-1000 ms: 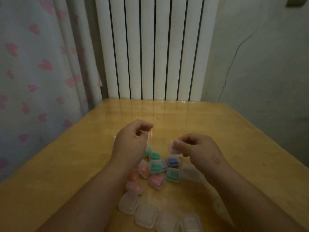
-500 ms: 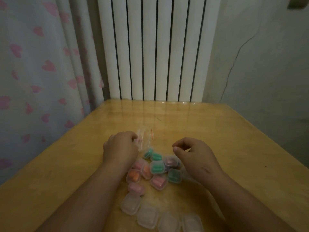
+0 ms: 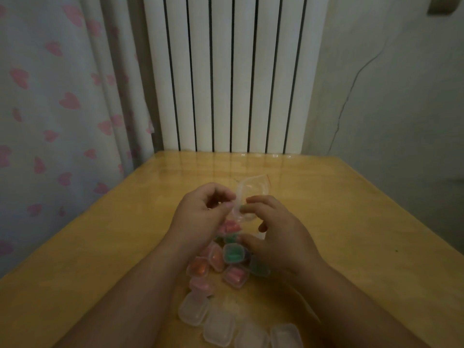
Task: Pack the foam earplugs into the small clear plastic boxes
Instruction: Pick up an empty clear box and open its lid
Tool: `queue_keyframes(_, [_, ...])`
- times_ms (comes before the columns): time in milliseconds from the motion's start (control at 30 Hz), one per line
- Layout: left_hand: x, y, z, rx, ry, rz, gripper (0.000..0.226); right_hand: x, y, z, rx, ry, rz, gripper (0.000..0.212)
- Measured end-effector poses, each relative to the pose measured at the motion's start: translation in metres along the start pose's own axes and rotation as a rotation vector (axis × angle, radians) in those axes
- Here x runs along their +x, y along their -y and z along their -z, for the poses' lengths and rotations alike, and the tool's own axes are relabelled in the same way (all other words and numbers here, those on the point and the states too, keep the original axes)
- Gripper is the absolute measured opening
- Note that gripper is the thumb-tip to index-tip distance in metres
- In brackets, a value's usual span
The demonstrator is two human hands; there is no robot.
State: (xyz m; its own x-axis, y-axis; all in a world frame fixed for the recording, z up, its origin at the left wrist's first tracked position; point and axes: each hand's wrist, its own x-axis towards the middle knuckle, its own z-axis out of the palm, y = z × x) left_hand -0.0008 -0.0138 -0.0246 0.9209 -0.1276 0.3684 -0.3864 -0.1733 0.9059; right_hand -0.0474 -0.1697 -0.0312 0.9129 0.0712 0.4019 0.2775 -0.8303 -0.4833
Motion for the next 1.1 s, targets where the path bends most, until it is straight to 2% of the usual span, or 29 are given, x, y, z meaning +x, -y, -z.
queue_keyframes(100, [-0.001, -0.002, -0.001, -0.02, 0.023, -0.011, 0.029, 0.0, -0.003, -0.003, 0.062, -0.09, -0.052, 0.011])
queue_keyframes(133, [-0.001, -0.002, -0.001, -0.042, 0.017, -0.001, 0.026, 0.0, -0.004, -0.003, 0.107, -0.13, -0.059, 0.011])
queue_keyframes(300, [0.005, 0.002, -0.001, -0.097, -0.17, 0.19, 0.012, 0.002, -0.007, 0.003, 0.282, -0.307, -0.063, 0.031])
queue_keyframes(367, [0.006, 0.002, -0.004, -0.218, -0.154, 0.327, 0.015, 0.002, -0.007, 0.006, 0.358, -0.332, -0.027, 0.035])
queue_keyframes(467, [0.006, 0.0, -0.007, -0.527, -0.063, 0.518, 0.026, 0.002, -0.007, 0.008, 0.404, -0.316, 0.04, 0.03])
queue_keyframes(567, [0.004, -0.003, -0.006, -0.608, 0.029, 0.501, 0.013, 0.001, -0.007, 0.007, 0.401, -0.273, 0.075, 0.033])
queue_keyframes(667, [0.005, 0.001, -0.003, -0.566, 0.02, 0.448, 0.035, -0.001, -0.005, 0.011, 0.443, -0.258, -0.002, 0.037])
queue_keyframes(767, [0.007, 0.004, -0.002, -0.56, 0.045, 0.437, 0.047, 0.001, -0.005, 0.013, 0.351, -0.315, -0.05, 0.028])
queue_keyframes(900, [0.005, 0.004, -0.003, -0.534, 0.119, 0.402, 0.045, 0.002, -0.005, 0.013, 0.116, -0.294, -0.096, 0.013])
queue_keyframes(1100, [0.002, 0.001, -0.005, -0.569, 0.181, 0.396, 0.047, 0.004, -0.001, 0.01, -0.122, -0.174, -0.159, 0.027])
